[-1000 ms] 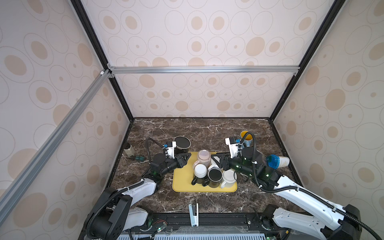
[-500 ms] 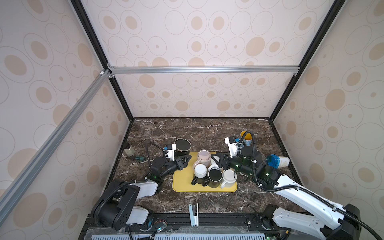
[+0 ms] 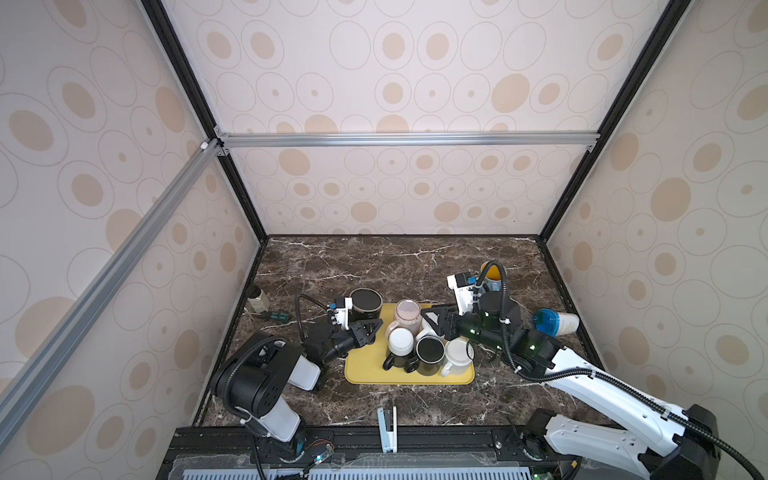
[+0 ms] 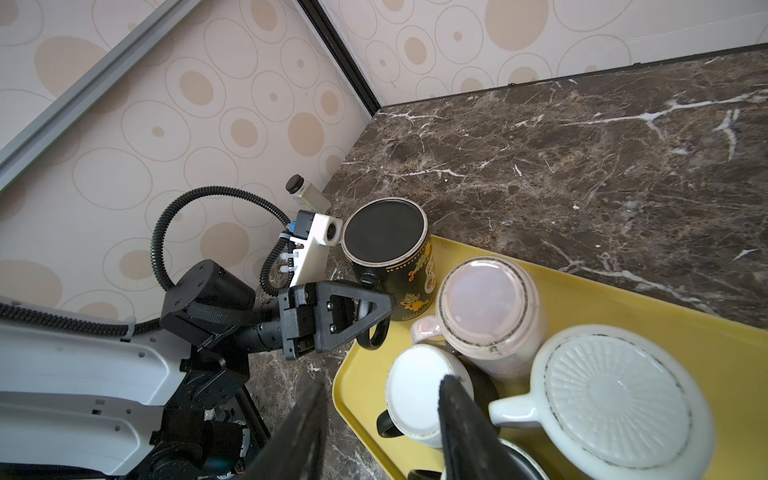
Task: Turn the mug right side up
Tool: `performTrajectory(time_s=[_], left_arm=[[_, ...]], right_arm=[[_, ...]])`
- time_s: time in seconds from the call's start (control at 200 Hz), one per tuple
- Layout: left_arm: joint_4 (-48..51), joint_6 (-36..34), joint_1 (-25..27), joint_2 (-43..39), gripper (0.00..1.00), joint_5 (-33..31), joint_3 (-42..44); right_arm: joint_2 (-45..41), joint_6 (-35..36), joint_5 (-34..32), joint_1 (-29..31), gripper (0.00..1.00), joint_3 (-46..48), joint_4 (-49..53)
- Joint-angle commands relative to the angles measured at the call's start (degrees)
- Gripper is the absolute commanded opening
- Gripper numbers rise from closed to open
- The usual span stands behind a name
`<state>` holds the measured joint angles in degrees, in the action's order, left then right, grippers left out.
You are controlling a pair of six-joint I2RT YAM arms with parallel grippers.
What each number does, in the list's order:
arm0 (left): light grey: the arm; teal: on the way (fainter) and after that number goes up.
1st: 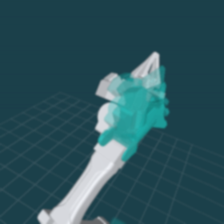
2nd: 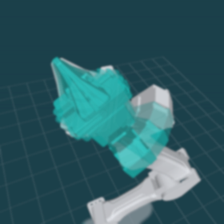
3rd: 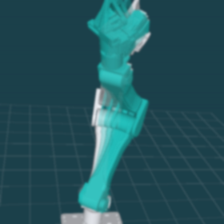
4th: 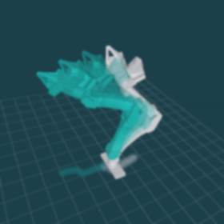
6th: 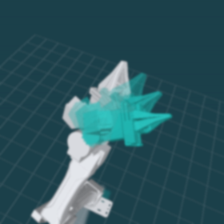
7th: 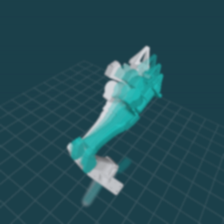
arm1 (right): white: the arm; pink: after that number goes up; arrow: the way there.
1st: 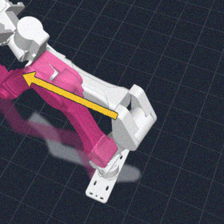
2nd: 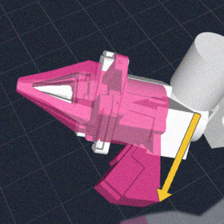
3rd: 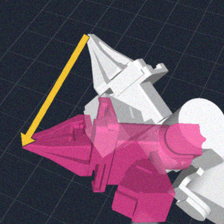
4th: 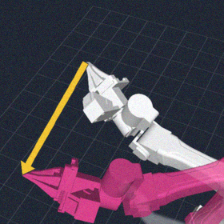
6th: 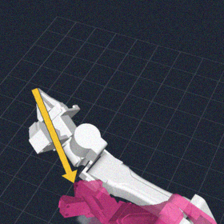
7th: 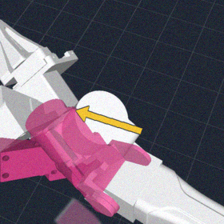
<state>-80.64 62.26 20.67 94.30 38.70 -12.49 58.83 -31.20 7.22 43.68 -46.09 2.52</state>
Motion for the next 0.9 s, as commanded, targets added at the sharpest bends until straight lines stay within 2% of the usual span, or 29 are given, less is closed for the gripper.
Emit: performTrajectory(time_s=[0.0, 0.51, 0.55, 0.605, 0.695, 0.895], left_arm=[[-24.6, 4.6, -1.1, 4.6, 0.00, 2.8, -1.4], [-24.8, 3.7, -1.9, 12.2, 0.00, 3.1, -0.9], [-24.8, 3.6, -2.0, 12.2, 0.09, 3.0, -0.7], [-24.8, 3.5, -2.1, 12.2, 0.30, 2.7, -0.4], [-24.8, 3.4, -2.5, 12.5, 0.47, 2.5, -0.1], [-24.8, 3.4, -3.3, 12.6, 0.61, 2.3, 0.7]], right_arm=[[-0.3, 0.9, -1.0, -0.2, 0.46, -0.6, 0.6], [-0.6, 0.7, -2.0, -0.2, 0.46, 1.1, -0.1], [-0.6, 0.6, -2.1, -0.2, 0.46, 1.2, 0.0], [-0.5, 0.7, -2.1, -0.2, 0.46, 1.2, 0.0], [-0.4, 0.6, -2.0, -0.2, 0.46, 1.2, -0.1], [-0.9, 0.5, -2.0, -0.2, 0.46, 1.4, -0.1]])
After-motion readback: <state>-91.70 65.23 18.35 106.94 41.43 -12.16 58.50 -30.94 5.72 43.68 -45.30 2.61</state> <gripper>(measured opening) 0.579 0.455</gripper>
